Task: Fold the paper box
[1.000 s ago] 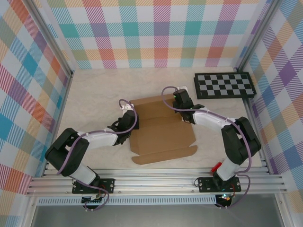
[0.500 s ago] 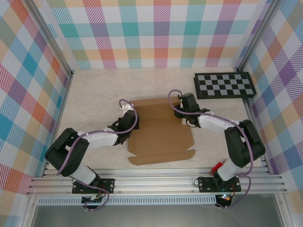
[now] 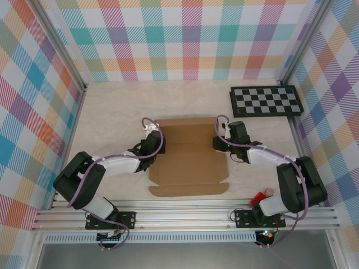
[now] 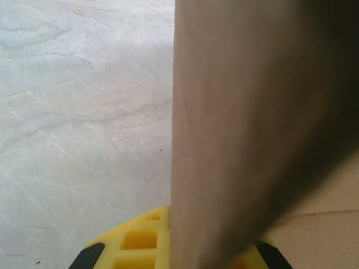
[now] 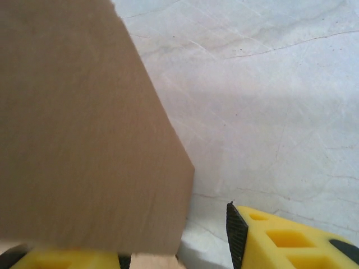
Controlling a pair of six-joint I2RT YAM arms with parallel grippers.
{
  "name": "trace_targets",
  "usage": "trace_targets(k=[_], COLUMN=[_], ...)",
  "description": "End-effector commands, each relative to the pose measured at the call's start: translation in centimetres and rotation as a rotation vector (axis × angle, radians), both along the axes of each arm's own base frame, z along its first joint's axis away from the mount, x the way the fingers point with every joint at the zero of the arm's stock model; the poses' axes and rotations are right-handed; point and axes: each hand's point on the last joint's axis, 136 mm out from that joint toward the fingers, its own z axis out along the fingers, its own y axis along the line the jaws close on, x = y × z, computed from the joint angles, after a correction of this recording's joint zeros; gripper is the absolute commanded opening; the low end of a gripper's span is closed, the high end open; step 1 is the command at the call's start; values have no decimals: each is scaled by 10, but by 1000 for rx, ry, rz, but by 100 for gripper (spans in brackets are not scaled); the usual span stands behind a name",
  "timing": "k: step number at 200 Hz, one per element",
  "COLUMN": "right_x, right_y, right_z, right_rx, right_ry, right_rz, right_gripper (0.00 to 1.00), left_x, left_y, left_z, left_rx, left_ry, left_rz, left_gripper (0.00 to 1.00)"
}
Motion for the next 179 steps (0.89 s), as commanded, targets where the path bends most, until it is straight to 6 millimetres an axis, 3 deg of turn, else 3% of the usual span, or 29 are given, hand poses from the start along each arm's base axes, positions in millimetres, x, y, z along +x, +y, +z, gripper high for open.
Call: trace_targets(k=[1, 45, 80, 92, 105, 114, 159, 169, 179], right_x=[6, 25, 41, 45, 48, 49, 45, 43, 40], right_y=[0, 5, 13, 13, 12, 10, 6, 7, 12], right_z=[14, 28, 24, 21, 19, 16, 3, 6, 9], right_rx=[37, -60, -165, -194, -235, -277, -400, -389, -349], right_ry=[-77, -144, -172, -184, -198, -202, -177, -171, -165], right_rz=[-9, -62, -128, -158, -194, -224, -283, -281, -246], right_gripper=[47, 43, 38, 30, 9, 0, 0, 8, 23], left_x=[-8, -7, -6, -7, -7, -7, -6, -6, -6], left_y=[11, 7, 7, 6, 6, 6, 7, 7, 9], left_z=[-19, -20, -19, -19, -18, -18, -19, -19, -20], left_rx=[56, 32, 25, 20, 18, 18, 30, 37, 44], left_ry=[76, 88, 92, 94, 95, 97, 98, 99, 101], left_rz=[17, 21, 27, 27, 28, 28, 33, 33, 35], left_gripper=[0, 0, 0, 0, 0, 0, 0, 0, 0])
